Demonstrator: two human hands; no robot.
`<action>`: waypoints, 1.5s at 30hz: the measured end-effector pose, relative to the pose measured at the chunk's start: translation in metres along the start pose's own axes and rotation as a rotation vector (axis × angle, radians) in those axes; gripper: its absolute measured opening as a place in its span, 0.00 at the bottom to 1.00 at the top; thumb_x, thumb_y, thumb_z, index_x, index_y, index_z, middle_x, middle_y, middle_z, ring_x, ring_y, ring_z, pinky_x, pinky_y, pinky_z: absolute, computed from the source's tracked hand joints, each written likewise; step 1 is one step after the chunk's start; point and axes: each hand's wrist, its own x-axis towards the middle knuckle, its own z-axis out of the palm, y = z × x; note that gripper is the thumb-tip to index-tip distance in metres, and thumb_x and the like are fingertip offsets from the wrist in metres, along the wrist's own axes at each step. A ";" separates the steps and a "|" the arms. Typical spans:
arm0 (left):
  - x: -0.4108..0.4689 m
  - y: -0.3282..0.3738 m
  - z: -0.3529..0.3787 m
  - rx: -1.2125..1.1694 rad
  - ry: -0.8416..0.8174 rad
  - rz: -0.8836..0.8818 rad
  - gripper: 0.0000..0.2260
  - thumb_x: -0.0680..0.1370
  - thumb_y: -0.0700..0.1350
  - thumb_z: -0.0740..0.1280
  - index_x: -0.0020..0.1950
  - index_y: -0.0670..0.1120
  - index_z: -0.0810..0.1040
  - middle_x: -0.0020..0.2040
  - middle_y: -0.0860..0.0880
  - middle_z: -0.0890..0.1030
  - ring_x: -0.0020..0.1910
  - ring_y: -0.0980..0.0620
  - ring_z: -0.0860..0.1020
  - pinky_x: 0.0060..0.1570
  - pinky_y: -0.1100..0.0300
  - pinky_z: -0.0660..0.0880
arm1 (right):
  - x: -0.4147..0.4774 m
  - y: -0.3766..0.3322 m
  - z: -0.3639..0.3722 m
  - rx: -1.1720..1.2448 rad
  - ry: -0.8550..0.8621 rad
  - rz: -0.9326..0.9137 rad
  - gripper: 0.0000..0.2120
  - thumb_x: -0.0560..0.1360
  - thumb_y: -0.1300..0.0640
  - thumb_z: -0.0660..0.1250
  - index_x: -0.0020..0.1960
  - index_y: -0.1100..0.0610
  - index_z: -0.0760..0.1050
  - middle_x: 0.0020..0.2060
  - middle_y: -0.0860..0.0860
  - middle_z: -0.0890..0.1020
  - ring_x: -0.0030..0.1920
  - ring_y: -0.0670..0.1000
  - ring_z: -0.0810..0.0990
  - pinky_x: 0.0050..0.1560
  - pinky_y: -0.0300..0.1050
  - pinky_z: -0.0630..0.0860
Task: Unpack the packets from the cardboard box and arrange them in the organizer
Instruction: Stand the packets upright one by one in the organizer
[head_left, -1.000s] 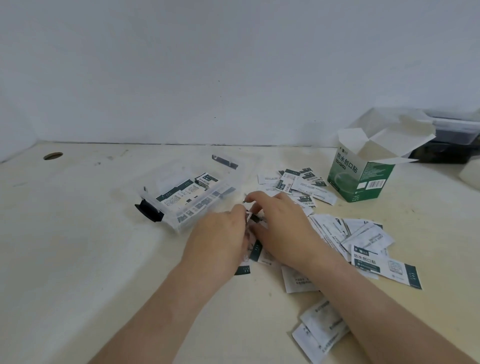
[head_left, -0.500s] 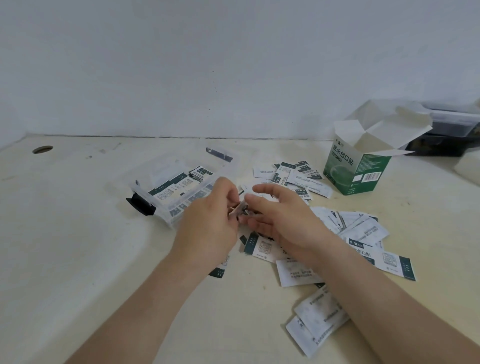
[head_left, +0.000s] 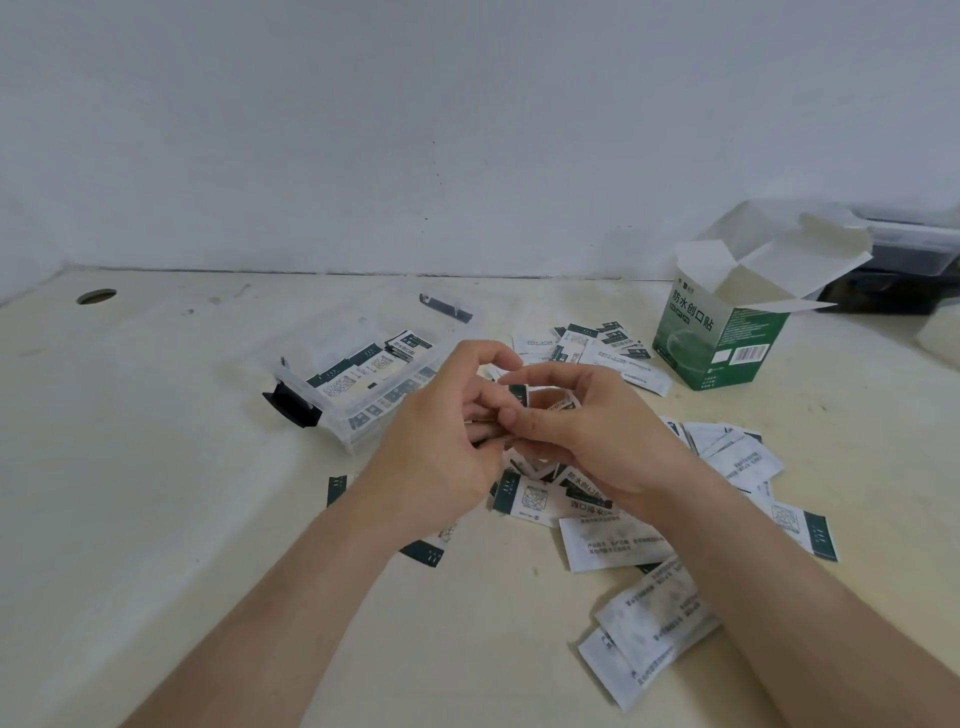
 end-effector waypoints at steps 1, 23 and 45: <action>0.000 0.002 -0.001 0.021 -0.002 0.008 0.28 0.70 0.25 0.66 0.55 0.57 0.71 0.44 0.52 0.80 0.48 0.56 0.82 0.50 0.63 0.79 | 0.000 -0.001 -0.001 -0.031 0.024 -0.012 0.13 0.70 0.68 0.74 0.54 0.62 0.79 0.39 0.58 0.81 0.39 0.56 0.81 0.46 0.49 0.79; -0.006 0.016 -0.032 0.864 -0.520 -0.349 0.29 0.68 0.55 0.76 0.65 0.60 0.68 0.45 0.58 0.75 0.41 0.61 0.72 0.39 0.62 0.69 | -0.004 -0.009 -0.029 -0.598 0.108 0.028 0.13 0.70 0.56 0.77 0.51 0.47 0.79 0.51 0.49 0.75 0.44 0.51 0.83 0.47 0.52 0.82; -0.002 0.022 -0.042 0.485 -0.265 -0.281 0.09 0.68 0.52 0.76 0.40 0.49 0.82 0.34 0.52 0.81 0.32 0.54 0.77 0.34 0.59 0.73 | -0.011 -0.011 -0.016 -0.710 0.070 -0.034 0.08 0.79 0.52 0.65 0.45 0.55 0.78 0.36 0.53 0.85 0.36 0.56 0.85 0.34 0.47 0.78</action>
